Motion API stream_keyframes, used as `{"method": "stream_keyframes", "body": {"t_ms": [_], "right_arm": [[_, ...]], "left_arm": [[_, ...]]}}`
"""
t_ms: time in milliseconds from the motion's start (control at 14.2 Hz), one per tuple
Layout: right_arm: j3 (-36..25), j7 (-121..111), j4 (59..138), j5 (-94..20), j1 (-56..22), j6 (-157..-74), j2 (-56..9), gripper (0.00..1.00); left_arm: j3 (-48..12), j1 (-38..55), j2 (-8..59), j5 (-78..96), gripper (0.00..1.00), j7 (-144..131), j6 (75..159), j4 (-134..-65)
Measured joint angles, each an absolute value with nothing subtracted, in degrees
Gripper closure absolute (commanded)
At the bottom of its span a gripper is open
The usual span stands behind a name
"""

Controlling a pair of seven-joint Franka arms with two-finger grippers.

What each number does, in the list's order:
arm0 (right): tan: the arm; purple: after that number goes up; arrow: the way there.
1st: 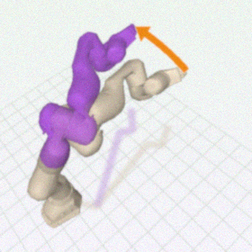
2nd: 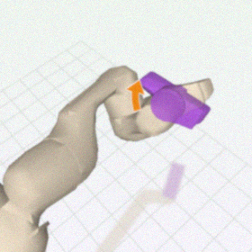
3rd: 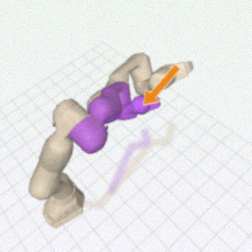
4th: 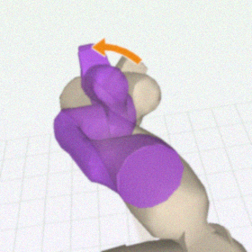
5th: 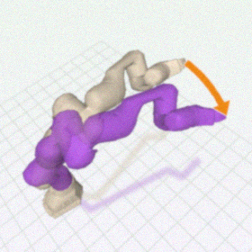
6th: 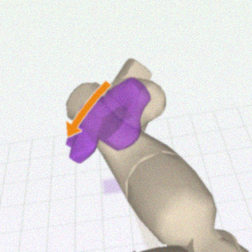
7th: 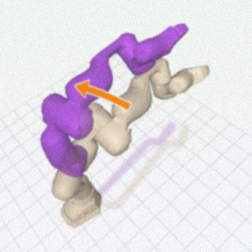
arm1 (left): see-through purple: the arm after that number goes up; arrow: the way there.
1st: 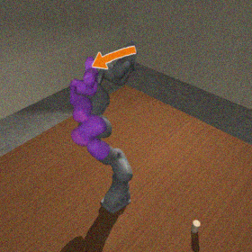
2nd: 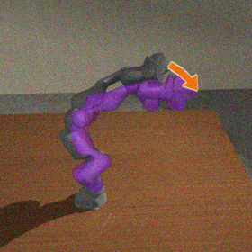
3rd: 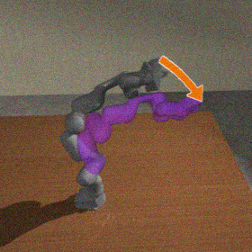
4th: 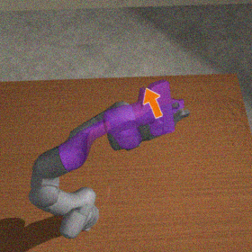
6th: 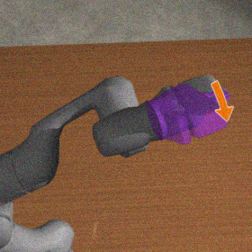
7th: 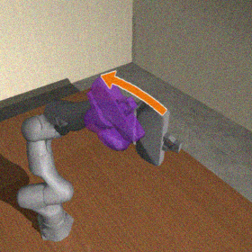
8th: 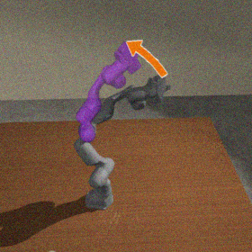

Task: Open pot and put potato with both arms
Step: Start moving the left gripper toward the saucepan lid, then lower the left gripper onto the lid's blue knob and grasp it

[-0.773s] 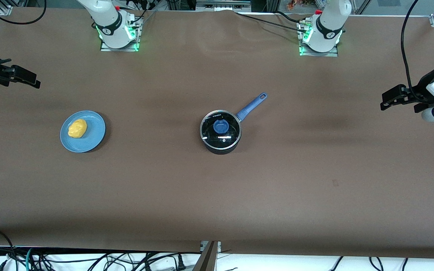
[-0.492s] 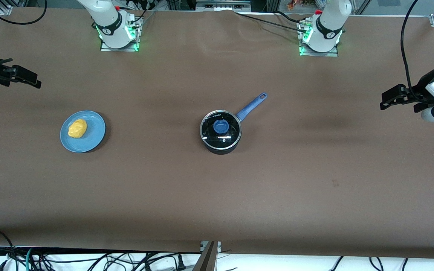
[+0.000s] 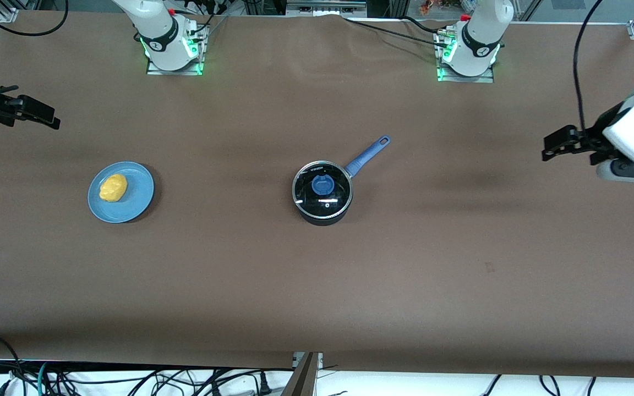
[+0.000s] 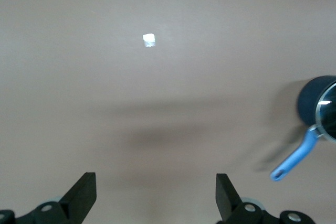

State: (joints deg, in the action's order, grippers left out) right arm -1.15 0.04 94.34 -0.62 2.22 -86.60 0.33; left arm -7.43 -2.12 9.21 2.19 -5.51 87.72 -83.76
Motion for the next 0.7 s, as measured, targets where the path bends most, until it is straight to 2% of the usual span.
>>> {"method": "stream_keyframes", "body": {"t_ms": [422,703], "right_arm": [[-1.0,0.1,94.3,-0.6,2.2,-86.6,0.3,0.00],[-1.0,0.1,94.3,-0.6,2.2,-86.6,0.3,0.00]], "left_arm": [[-19.0,4.9,17.6,2.5,0.00,-33.6,100.3,-84.2],[-20.4,12.6,25.3,0.3,0.00,-42.3,109.8,-84.3]]}}
